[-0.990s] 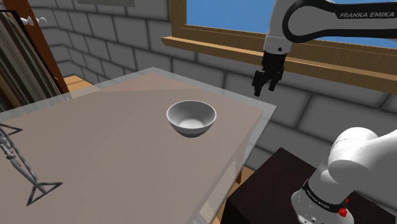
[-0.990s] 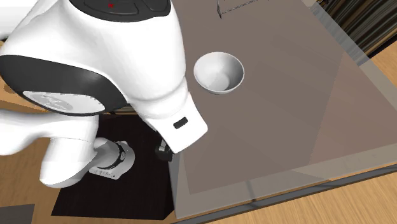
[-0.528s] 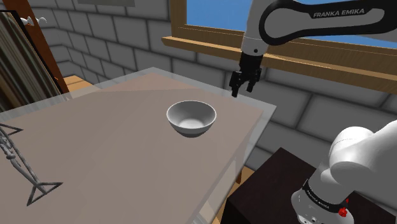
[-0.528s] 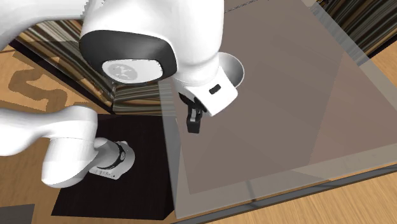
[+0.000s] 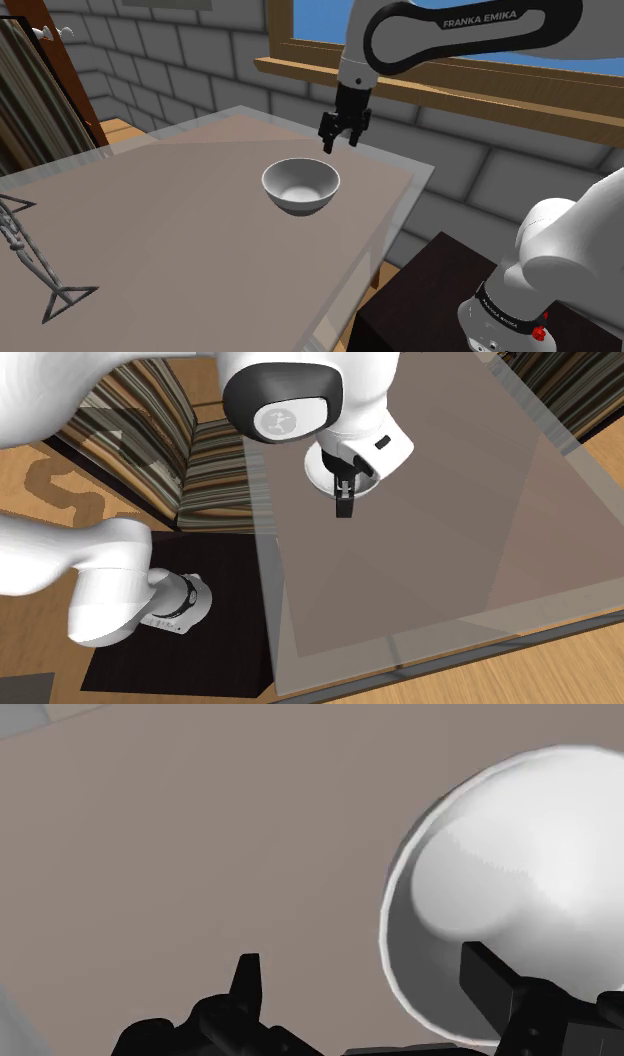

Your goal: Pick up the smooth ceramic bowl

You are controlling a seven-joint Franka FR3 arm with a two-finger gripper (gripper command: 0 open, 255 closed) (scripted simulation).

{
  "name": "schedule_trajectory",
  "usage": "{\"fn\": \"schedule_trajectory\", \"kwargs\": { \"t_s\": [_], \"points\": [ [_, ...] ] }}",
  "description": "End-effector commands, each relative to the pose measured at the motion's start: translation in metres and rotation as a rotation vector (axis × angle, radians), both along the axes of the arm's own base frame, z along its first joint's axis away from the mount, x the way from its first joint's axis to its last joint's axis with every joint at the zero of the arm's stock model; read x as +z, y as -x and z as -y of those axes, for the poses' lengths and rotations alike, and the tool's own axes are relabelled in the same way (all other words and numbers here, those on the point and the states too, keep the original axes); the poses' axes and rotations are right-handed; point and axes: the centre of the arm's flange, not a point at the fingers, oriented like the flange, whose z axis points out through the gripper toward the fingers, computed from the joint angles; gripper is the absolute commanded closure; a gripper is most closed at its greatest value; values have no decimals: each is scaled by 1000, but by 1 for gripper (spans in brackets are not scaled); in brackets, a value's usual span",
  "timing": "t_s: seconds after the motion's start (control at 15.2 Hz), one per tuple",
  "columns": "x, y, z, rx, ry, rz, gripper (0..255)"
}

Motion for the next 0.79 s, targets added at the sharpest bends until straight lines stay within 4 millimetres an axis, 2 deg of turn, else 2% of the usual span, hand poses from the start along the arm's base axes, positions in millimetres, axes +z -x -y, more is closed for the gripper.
{"fn": "schedule_trajectory", "kwargs": {
  "t_s": [0.0, 0.07, 0.53, 0.66, 0.73],
  "points": [
    [2, -13, -20, 13, -13, 13, 0],
    [2, -15, -23, 15, -15, 16, 0],
    [-38, -15, -23, 15, -15, 16, 0],
    [-38, -15, -23, 15, -15, 16, 0],
    [-38, -15, -24, 15, -15, 15, 255]
  ]
}}
